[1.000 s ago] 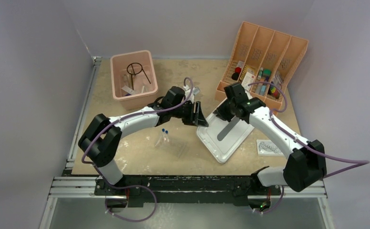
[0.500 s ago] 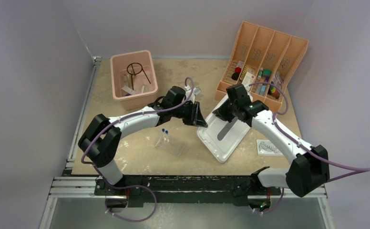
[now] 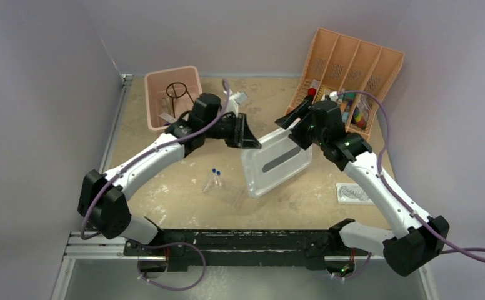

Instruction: Organize the chemistry lab equipment

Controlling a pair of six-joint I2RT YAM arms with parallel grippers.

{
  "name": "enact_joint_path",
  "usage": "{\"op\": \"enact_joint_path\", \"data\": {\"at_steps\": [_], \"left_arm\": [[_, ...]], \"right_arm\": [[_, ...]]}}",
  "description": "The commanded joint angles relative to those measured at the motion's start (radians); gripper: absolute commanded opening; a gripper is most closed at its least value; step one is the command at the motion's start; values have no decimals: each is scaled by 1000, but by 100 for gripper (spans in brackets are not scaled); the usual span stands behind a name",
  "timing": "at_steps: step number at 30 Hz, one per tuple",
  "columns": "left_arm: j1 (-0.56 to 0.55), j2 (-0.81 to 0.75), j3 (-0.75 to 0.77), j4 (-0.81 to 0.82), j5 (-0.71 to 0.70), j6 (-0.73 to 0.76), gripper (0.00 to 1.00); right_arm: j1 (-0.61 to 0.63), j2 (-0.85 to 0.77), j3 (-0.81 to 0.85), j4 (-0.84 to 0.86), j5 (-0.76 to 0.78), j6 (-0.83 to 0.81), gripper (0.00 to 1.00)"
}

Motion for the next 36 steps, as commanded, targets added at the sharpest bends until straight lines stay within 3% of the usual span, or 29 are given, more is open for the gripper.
{"op": "enact_joint_path", "data": {"at_steps": [1,9,19,28,33,36], "left_arm": [[124,-90,75,5,64,-22,0],[263,-111,165,32,76,-104,0],[551,-123,157,396,48,-463,0],[851,-78,140,545,-76,-649,0],[913,-77,88,661,-98,-745,0],[927,-75,70,620,-122,-748,0]], "right_arm": [[2,-60,74,165,-27,-107,73],[1,-81,96,374,-104,-228,75],[1,22,117,494,-175,-233,77],[1,241,275,483,-247,-259,77],[1,345,359,457,-240,-292,76],[1,396,395,428,-243,-293,76]]}}
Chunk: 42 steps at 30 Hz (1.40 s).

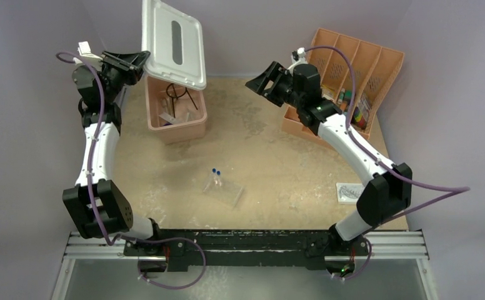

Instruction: Organize the chemistry lab equipment

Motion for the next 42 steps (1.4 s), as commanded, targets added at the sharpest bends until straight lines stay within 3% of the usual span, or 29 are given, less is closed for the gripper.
{"op": "enact_joint_path", "data": {"at_steps": [1,6,15,23,31,36,42], "left_arm": [[18,-10,-33,115,-28,-81,0],[31,0,-67,110,-27,-84,0],[71,-83,-101,-195,-94,104,0],[80,-89,-264,-58,-17,70,0],[100,-82,-312,-85,-20,113,0],[105,-102,-346,-148,-51,160,16],[106,-113,-341,-257,-99,252,22]], "right_arm": [[2,47,86,-6,-31,-32,75],[2,126,152,-40,-72,-59,75],[3,271,269,-101,-114,-165,74],[19,361,355,-138,-163,-221,72],[41,369,363,-150,-148,-234,72],[56,376,370,-158,-123,-267,71],[83,406,399,-169,-83,-323,71]]}}
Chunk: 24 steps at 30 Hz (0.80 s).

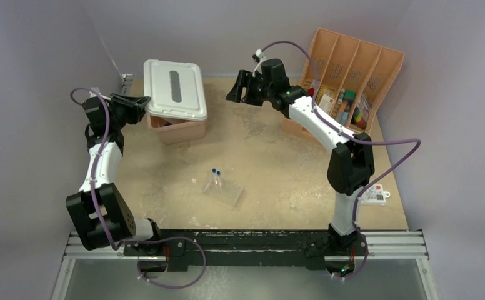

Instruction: Organize the chemistry lab equipment

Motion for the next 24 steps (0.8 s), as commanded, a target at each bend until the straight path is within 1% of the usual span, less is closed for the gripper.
{"op": "enact_joint_path", "data": {"at_steps": [1,4,5,7,10,13,18,21,24], "left_arm": [[4,-37,6,-119,-58,144,23],[5,-44,23,-233,-132,205,22],[5,-45,26,-249,-157,222,22],[5,-39,33,-292,-188,246,27],[5,-39,47,-338,-227,259,31],[5,-54,78,-381,-289,297,38],[4,-41,116,-415,-292,324,50],[5,-37,120,-430,-312,342,61],[5,-23,132,-453,-318,369,64]], "right_arm": [[29,17,74,4,53,-77,71],[51,35,92,-1,73,-114,71],[58,44,102,-6,78,-125,71],[67,67,125,-18,86,-141,71],[80,93,149,-29,83,-161,71],[95,120,183,-44,62,-183,71],[109,137,206,-37,22,-194,72],[114,148,224,-47,17,-197,73],[121,155,235,-51,9,-201,75]]}}
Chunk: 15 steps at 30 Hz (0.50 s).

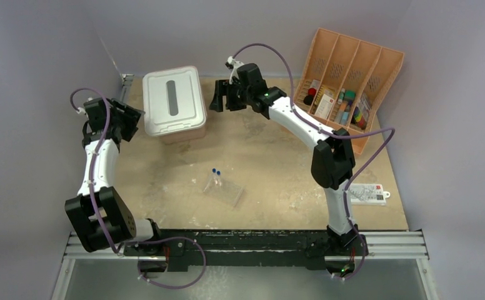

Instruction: Organize the chemistry lab equipment

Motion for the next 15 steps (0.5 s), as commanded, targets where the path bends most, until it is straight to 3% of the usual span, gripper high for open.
{"op": "enact_joint_path", "data": {"at_steps": [1,7,15], "left_arm": [[3,-2,54,-23,-24,62,64],[3,46,62,-22,26,79,61],[3,111,81,6,93,49,40]], "right_arm": [[12,-4,64,12,-34,-34,75],[28,34,113,-17,-27,-41,76],[56,127,211,-63,21,-63,76]]}}
